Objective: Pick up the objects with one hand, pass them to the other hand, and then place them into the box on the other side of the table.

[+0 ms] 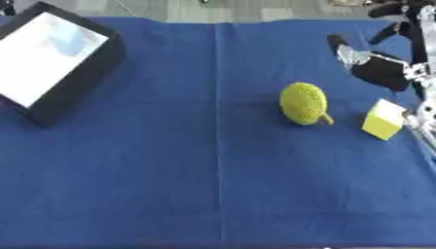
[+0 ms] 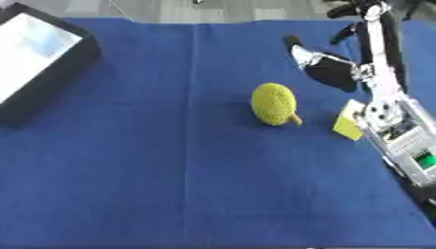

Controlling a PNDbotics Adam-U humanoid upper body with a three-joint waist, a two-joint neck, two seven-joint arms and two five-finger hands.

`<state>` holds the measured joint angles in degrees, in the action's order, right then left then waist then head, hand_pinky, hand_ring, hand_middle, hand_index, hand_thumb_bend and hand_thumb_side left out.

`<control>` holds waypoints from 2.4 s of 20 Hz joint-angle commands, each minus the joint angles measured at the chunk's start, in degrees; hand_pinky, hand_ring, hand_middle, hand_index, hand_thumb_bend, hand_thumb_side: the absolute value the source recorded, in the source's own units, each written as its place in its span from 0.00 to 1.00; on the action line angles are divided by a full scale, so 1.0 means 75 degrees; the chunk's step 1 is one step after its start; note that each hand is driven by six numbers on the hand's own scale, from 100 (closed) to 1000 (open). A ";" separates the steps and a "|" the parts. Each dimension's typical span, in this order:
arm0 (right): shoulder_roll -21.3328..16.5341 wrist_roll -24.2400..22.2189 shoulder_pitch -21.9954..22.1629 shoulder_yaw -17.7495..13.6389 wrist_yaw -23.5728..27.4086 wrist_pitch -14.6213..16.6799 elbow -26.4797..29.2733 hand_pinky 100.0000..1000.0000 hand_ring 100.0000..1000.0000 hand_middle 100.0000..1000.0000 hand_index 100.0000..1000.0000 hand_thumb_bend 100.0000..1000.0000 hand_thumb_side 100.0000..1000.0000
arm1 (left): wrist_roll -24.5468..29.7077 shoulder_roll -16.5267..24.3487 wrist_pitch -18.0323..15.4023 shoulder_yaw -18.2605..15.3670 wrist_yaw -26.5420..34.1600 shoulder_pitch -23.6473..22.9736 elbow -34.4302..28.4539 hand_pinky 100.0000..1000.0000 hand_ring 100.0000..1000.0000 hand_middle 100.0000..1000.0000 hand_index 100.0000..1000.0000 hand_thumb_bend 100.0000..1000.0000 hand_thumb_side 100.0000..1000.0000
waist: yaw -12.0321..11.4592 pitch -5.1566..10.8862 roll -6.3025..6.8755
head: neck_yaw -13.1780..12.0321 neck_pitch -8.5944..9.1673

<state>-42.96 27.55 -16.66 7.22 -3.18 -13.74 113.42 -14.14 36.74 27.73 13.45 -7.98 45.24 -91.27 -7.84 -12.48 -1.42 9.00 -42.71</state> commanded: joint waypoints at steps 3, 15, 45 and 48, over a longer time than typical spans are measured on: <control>-0.0651 -0.0421 0.0258 -0.0501 0.0160 -0.0227 0.0156 0.40 0.66 0.86 0.71 0.45 0.12 | -0.0746 -0.0072 -0.0524 -0.0291 0.1020 -0.0144 -0.0354 0.75 0.58 0.53 0.70 0.00 0.50 | -0.0008 0.0161 -0.0024 | 0.0215 -0.0062; -0.1457 -0.2032 0.1221 -0.0912 0.0155 -0.0678 0.0156 0.49 0.74 0.91 0.78 0.52 0.31 | -0.0978 -0.0023 -0.0885 -0.0330 0.1814 -0.0411 -0.0740 0.75 0.58 0.52 0.69 0.00 0.51 | -0.0036 0.0094 -0.0072 | 0.0367 -0.0060; -0.2389 -0.5277 0.2114 -0.1160 -0.1222 -0.1647 0.0156 0.84 0.80 0.89 0.90 0.54 0.25 | -0.1058 0.0013 -0.0504 -0.0306 0.1908 -0.0465 -0.0619 0.75 0.58 0.50 0.70 0.00 0.53 | -0.0152 -0.0056 -0.0093 | 0.0575 0.0008; -0.2373 -0.5393 0.2208 -0.1218 -0.1326 -0.1768 0.0156 0.85 0.81 0.88 0.88 0.53 0.25 | -0.1020 0.0011 -0.0521 -0.0342 0.1890 -0.0522 -0.0623 0.75 0.58 0.50 0.69 0.00 0.54 | -0.0153 -0.0069 -0.0106 | 0.0620 0.0026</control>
<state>-58.35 -12.43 0.08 -0.72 -12.47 -26.84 113.74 -22.02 35.20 23.94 11.81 6.49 40.69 -95.30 -8.96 -13.69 -2.20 13.36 -43.17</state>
